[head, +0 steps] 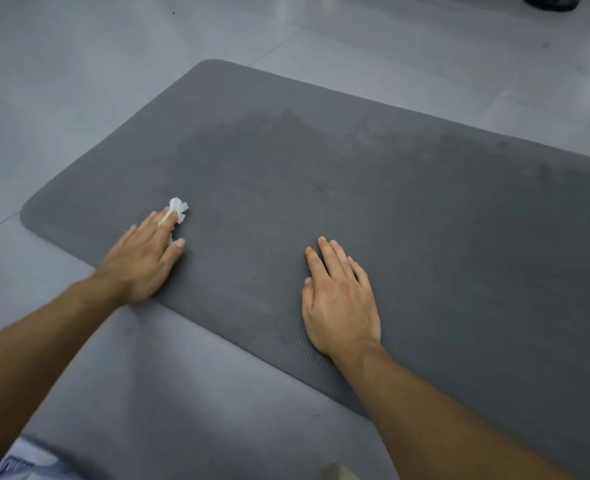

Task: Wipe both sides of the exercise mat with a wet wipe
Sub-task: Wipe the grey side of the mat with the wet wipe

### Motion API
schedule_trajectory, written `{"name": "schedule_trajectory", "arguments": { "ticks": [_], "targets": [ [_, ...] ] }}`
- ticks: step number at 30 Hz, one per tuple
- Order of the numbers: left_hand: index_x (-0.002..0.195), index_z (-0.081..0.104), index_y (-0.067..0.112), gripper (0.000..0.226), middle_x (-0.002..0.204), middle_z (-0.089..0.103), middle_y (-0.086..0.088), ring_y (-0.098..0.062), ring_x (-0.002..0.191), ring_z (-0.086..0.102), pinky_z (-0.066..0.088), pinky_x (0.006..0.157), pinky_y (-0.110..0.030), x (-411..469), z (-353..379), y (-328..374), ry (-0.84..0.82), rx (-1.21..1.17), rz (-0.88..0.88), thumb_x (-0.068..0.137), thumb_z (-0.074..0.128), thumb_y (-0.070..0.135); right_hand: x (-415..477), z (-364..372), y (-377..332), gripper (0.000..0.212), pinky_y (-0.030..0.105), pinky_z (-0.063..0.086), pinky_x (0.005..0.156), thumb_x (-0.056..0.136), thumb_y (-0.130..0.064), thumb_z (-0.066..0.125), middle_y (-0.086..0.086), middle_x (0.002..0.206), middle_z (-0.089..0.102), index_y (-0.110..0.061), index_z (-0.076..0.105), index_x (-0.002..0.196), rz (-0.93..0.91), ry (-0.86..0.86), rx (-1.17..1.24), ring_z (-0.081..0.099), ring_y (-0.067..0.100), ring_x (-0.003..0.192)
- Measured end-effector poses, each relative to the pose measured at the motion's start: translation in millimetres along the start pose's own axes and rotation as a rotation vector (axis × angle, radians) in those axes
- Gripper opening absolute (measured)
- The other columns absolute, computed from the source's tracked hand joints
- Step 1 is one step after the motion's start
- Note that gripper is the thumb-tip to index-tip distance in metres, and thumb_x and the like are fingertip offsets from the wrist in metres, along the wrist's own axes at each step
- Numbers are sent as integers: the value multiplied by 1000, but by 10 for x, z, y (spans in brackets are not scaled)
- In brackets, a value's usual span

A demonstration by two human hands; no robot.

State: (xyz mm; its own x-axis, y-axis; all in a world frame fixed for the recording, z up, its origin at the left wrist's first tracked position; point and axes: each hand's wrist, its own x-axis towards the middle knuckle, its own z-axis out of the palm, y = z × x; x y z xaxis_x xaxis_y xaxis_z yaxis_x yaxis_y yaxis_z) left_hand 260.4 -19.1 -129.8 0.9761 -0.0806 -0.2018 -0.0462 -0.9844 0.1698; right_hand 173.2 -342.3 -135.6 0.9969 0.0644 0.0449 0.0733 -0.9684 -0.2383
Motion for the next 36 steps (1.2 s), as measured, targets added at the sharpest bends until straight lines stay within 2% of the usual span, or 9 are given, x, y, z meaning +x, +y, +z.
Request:
{"name": "schedule_trajectory", "arguments": {
  "ticks": [3,8,13,17,22,26,28,31,36],
  "targets": [
    [164,12,19,69,171,10,-2,-21,158,7,7,127,-41,125,57,186,68,-97,-36,105,24,53,-2,9,7,56,39,21,124,102,-33,26,3,165,29,-18,38,155,0,-2,-2,21,18,154],
    [164,3,23,74,172,2,5,-10,157,-5,11,128,-39,-577,215,982,10,-60,412,100,29,49,1,-1,1,58,38,21,125,101,-33,23,2,165,29,-19,37,155,4,-3,-3,21,18,154],
    [164,5,14,70,172,1,3,-16,158,3,11,124,-36,-1512,397,1313,-45,34,677,107,34,43,0,-5,6,67,37,18,125,96,-34,11,2,166,27,-18,36,156,-13,-2,10,19,17,154],
    [164,6,25,66,171,4,12,-10,157,5,9,124,-34,-1376,271,999,-61,-18,642,106,34,39,4,-15,2,66,37,19,125,96,-34,13,3,165,29,-18,38,155,-2,8,16,21,18,154],
    [160,4,48,60,167,0,27,-2,156,1,-4,124,-21,-704,109,375,-31,-128,360,102,19,54,0,-11,0,66,38,18,125,97,-34,12,3,166,27,-18,36,156,-3,-1,20,19,18,154],
    [163,12,32,79,171,9,10,-10,157,3,2,124,-30,-184,-11,-42,5,-111,74,92,12,67,2,14,8,64,40,20,125,98,-34,14,3,166,28,-18,37,155,-1,-2,22,20,18,154],
    [163,9,31,76,171,7,9,-12,157,3,2,125,-31,-148,26,113,36,-93,99,94,16,61,3,13,14,62,40,21,125,98,-33,17,3,165,28,-18,38,155,3,4,16,21,18,154],
    [163,8,31,69,171,4,10,-7,157,0,-1,124,-23,-363,115,601,63,-78,295,99,25,50,5,9,5,63,39,19,125,98,-33,16,2,166,27,-19,37,155,0,-4,3,19,18,154],
    [164,0,25,67,171,-5,10,-9,157,-6,2,126,-31,-1070,329,1187,-20,-38,519,105,24,46,7,5,5,63,37,18,125,98,-34,16,0,166,25,-20,35,156,6,-6,-1,17,16,155]
  ]
}}
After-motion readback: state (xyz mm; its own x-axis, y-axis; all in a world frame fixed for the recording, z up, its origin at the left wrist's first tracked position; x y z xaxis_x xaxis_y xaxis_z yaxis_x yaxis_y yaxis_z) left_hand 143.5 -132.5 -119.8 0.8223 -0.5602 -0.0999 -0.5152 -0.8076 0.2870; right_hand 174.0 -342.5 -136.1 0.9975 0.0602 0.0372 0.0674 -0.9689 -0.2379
